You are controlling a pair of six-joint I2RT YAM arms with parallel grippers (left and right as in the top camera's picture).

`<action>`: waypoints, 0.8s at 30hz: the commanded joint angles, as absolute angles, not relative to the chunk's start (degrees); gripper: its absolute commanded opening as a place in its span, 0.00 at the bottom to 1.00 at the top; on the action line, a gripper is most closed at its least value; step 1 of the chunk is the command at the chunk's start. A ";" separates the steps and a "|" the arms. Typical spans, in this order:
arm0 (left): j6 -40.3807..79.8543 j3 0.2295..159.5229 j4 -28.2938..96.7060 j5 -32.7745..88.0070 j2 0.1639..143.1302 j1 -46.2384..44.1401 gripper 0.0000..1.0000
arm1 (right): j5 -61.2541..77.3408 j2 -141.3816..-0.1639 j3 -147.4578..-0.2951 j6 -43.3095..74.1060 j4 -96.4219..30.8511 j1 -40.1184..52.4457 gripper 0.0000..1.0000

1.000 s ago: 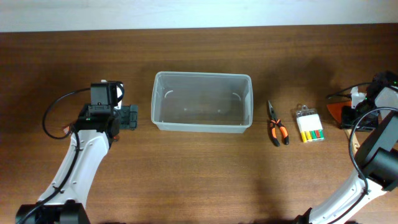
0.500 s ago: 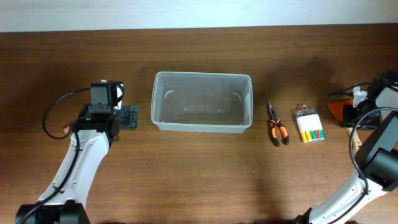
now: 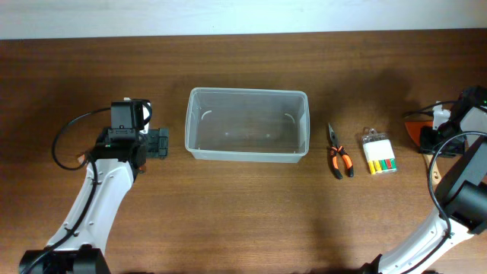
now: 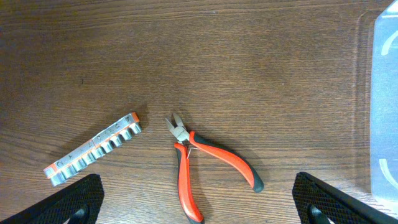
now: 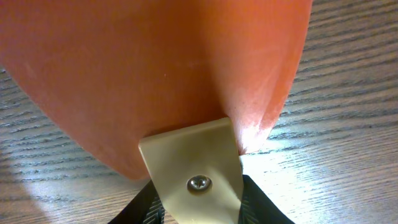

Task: Pack container
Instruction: 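Close right gripper on the orange scraper blade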

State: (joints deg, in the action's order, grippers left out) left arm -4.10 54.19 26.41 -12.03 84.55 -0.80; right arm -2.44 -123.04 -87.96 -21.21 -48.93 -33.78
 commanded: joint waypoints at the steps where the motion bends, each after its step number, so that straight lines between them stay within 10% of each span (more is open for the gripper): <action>1: -5.02 55.22 26.44 -11.60 84.93 -0.97 0.99 | -0.23 -126.72 -86.67 -21.10 -48.53 -32.99 0.33; 5: -5.02 55.22 26.44 -11.60 84.93 -0.97 0.99 | -0.21 -126.72 -86.67 -21.10 -48.34 -32.21 0.46; 24: -5.02 55.22 26.46 -11.60 84.93 -0.97 0.99 | -0.21 -126.72 -86.67 -20.53 -47.48 -31.83 0.36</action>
